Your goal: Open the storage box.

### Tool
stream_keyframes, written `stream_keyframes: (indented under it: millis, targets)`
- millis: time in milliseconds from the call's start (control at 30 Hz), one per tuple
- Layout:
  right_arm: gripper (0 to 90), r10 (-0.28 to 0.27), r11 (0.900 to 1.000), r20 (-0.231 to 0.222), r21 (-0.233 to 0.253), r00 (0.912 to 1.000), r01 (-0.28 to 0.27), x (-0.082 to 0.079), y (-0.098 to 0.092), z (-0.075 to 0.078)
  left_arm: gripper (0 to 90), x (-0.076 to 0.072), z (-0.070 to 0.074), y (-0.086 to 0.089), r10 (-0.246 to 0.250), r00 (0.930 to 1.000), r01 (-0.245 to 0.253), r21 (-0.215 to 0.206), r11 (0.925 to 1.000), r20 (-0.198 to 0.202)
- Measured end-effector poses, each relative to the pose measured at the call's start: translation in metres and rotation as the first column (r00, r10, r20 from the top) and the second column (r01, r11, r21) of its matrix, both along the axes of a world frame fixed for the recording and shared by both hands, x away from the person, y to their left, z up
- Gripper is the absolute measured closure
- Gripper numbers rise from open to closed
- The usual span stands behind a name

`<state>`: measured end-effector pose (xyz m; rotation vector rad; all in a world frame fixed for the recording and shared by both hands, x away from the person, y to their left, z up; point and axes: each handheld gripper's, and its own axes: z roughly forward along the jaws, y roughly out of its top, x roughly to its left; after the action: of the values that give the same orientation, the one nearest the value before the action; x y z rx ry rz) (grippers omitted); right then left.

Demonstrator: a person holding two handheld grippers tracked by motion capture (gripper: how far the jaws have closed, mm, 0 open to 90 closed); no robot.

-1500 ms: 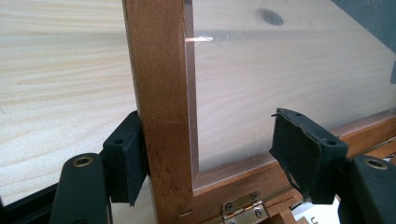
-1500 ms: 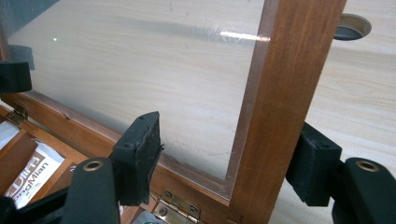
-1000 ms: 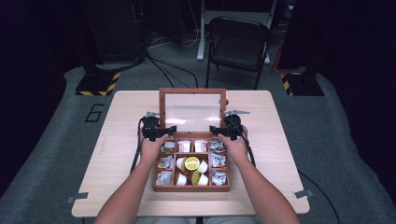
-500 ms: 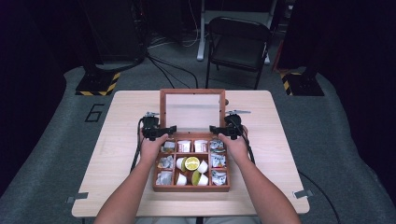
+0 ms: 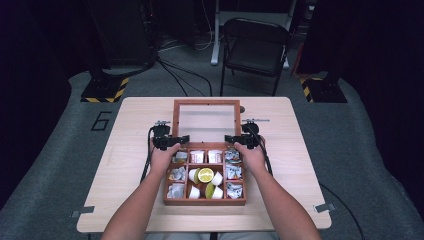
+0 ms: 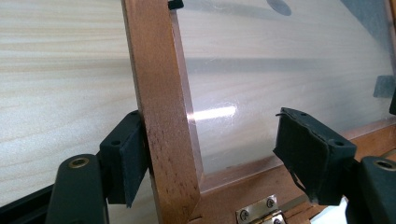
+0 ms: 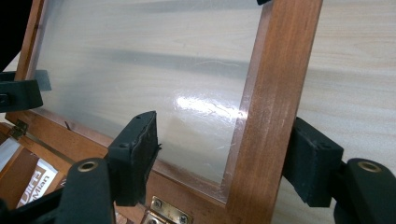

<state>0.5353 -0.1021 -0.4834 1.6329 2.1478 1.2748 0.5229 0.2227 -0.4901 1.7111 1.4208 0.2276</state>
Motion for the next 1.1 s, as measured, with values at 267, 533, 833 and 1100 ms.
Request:
stream_keyframes:
  millis: [267,533,833,1100]
  targets:
    - [31.4,-0.012,1.0,-0.038,0.015,0.9992,0.013,0.003,-0.001,-0.003,27.7,0.003,-0.003,0.002,-0.002,0.9994,0.001,-0.021,0.9998,-0.034]
    - [31.8,-0.011,0.999,-0.062,0.035,0.998,0.014,0.005,-0.003,-0.005,27.5,0.007,-0.003,0.003,-0.009,0.9973,0.007,-0.024,0.9997,-0.073]
    - [32.2,-0.009,0.999,-0.083,0.049,0.9965,0.013,0.006,-0.004,-0.008,27.4,0.009,-0.005,0.004,-0.01,0.9953,0.005,-0.044,0.999,-0.097]
    - [32.2,-0.011,0.998,-0.102,0.053,0.9948,0.017,0.008,-0.006,-0.009,27.1,0.011,-0.008,0.005,-0.007,0.993,0.0,-0.06,0.9982,-0.118]
